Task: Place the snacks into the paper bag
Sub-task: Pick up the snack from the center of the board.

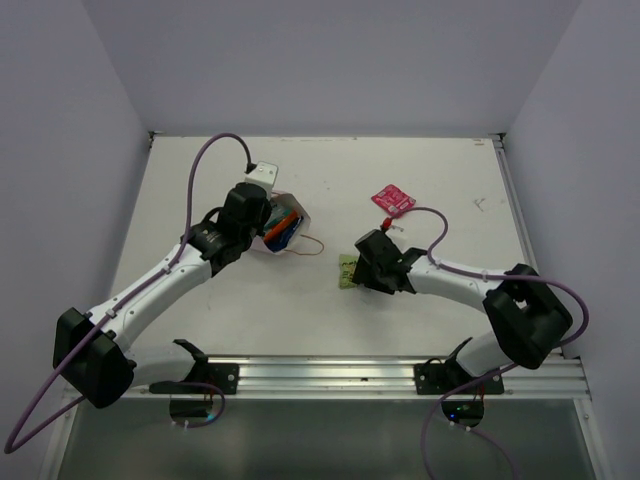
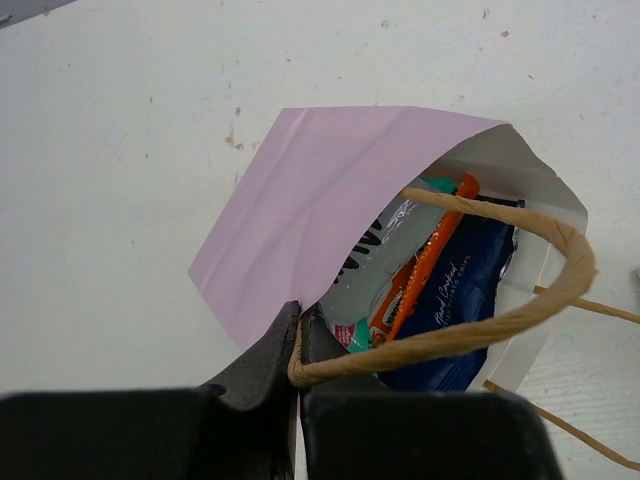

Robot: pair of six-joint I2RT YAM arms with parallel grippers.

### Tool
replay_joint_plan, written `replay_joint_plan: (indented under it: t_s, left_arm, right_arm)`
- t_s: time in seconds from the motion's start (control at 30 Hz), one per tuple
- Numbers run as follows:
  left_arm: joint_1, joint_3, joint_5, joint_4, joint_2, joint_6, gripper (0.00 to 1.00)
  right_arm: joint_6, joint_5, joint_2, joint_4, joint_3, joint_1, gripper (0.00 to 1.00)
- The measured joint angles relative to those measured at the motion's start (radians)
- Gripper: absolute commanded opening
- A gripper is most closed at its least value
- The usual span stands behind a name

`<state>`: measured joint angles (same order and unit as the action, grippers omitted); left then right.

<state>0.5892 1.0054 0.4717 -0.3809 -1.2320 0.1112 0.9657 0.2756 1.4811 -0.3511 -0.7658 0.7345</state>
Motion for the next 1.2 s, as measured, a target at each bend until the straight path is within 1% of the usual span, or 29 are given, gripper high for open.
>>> replay_joint_plan:
  t_s: [0.13, 0.3, 0.33, 0.53, 0.57, 0.63, 0.67, 0.77, 0.8, 0.9, 1.07, 1.2]
  left_arm:
    - [0.0, 0.0, 0.0, 0.0, 0.0, 0.0, 0.0]
    - [0.0, 0.0, 0.0, 0.0, 0.0, 0.0, 0.0]
    - [0.0, 0.0, 0.0, 0.0, 0.0, 0.0, 0.0]
    - [0.0, 0.0, 0.0, 0.0, 0.0, 0.0, 0.0]
    - [0.0, 0.0, 0.0, 0.0, 0.0, 0.0, 0.0]
    - [0.0, 0.0, 0.0, 0.0, 0.0, 0.0, 0.0]
    - [0.0, 0.0, 0.0, 0.0, 0.0, 0.0, 0.0]
    - [0.0, 0.0, 0.0, 0.0, 0.0, 0.0, 0.0]
    - [0.0, 0.0, 0.0, 0.0, 0.0, 0.0, 0.0]
    - [0.0, 0.0, 0.0, 0.0, 0.0, 0.0, 0.0]
    - [0.0, 0.0, 0.0, 0.0, 0.0, 0.0, 0.0]
    - [0.0, 0.0, 0.0, 0.0, 0.0, 0.0, 0.0]
  right_arm:
    - [0.019, 0.003, 0.001, 0.024, 0.02, 0.0, 0.58]
    - [0.018, 0.008, 0.029, 0.033, 0.007, 0.003, 0.54]
    - [0.015, 0.015, 0.042, 0.033, -0.002, 0.005, 0.51]
    - [-0.002, 0.042, 0.079, 0.047, -0.024, 0.008, 0.4]
    - [-0.005, 0.049, 0.082, 0.048, -0.024, 0.008, 0.36]
    - [-0.01, 0.058, 0.083, 0.048, -0.023, 0.01, 0.32]
    - [-0.014, 0.062, 0.083, 0.049, -0.02, 0.01, 0.27]
    - [-0.02, 0.076, 0.082, 0.054, -0.01, 0.01, 0.19]
    - [-0.022, 0.078, 0.081, 0.056, -0.006, 0.01, 0.12]
    - [-0.028, 0.086, 0.073, 0.063, 0.008, 0.01, 0.0]
    - [-0.052, 0.1, 0.063, 0.072, 0.015, 0.011, 0.0]
    - [-0.1, 0.132, 0.076, 0.036, -0.014, 0.012, 0.0]
